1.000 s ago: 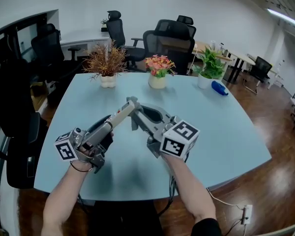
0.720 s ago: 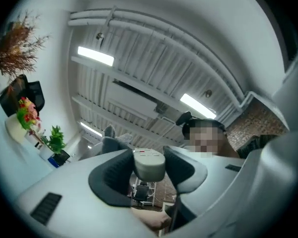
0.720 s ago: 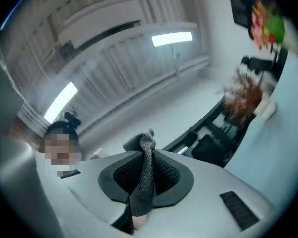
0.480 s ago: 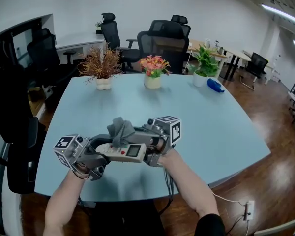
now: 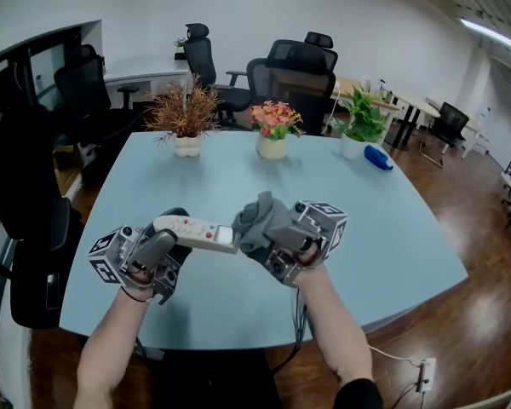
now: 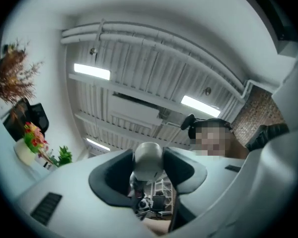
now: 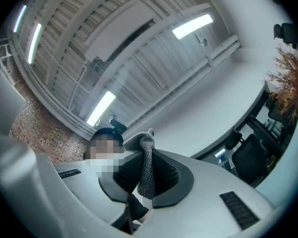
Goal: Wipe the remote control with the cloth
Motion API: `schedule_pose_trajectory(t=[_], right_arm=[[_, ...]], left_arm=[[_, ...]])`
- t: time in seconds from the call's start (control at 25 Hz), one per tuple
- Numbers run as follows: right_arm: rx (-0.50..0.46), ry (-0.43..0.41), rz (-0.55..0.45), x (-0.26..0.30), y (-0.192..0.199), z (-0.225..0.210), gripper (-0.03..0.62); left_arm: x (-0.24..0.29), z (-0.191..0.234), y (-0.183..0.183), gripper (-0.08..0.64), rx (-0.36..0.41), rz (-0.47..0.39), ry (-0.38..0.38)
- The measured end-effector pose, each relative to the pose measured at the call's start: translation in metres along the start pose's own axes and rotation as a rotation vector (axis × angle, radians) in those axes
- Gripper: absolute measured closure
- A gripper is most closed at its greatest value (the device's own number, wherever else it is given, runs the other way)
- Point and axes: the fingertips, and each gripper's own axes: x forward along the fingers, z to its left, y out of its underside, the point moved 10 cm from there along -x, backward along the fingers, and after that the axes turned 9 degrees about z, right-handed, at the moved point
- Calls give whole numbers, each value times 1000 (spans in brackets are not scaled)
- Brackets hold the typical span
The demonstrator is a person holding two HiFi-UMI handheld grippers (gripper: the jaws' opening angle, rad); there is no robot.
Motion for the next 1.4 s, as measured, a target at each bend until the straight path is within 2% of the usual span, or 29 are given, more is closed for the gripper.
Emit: schedule_pose_trajectory(t=[0.08, 0.16, 0.24, 0.32, 0.4, 0.48, 0.52, 0.6, 0.72, 0.8, 0.88, 0.92, 1.0, 1.08, 1.12, 1.28, 1.36, 1.4], right_arm=[[-79, 43, 6, 2, -4, 5, 568], [-138, 135, 60, 6, 1, 1, 568], [-168, 216, 95, 7, 7, -8, 568], [-180, 312, 57, -2, 6, -16, 568], [-126, 498, -4, -21, 4, -29, 568], [-35, 790, -2, -41, 9, -44, 568], [-9, 942, 34, -51, 12, -50, 568], [-21, 1170, 130, -64, 11, -52, 568], [-88, 1362, 250, -72, 5, -44, 568], [-113, 1429, 375, -70, 8, -45, 568], [-125, 1464, 555, -66, 19, -51, 568], [-135, 1477, 657, -64, 26, -56, 568], [-163, 1498, 854, -60, 40, -63, 568], [-191, 1507, 1004, -58, 53, -69, 568], [-203, 1505, 1060, -58, 59, -71, 568], [-238, 1480, 1210, -52, 74, -75, 568], [-257, 1479, 1248, -50, 78, -75, 568], [-265, 1478, 1261, -50, 80, -76, 568]], left_arm=[[-9, 4, -6, 379, -10, -56, -64], [-15, 6, -7, 379, -22, -91, -101], [-17, 8, -6, 379, -29, -104, -117], [-18, 9, -5, 379, -33, -106, -105], [-16, 7, -4, 379, -35, -97, -82], [-10, 6, -1, 379, -32, -69, -97], [-8, 8, 0, 379, -16, -41, -139], [-10, 16, 2, 379, 55, 57, -310], [-18, 36, 10, 379, 197, 313, -705], [-18, 52, 19, 379, 286, 519, -977], [-10, 63, 27, 379, 355, 671, -1191], [-6, 68, 32, 379, 389, 731, -1267], [3, 74, 42, 377, 462, 862, -1354], [7, 79, 54, 371, 487, 994, -1374], [8, 80, 60, 370, 472, 1050, -1371], [5, 80, 71, 346, 331, 1198, -1322], [3, 82, 73, 338, 246, 1240, -1275], [1, 82, 73, 308, 203, 1244, -1255]])
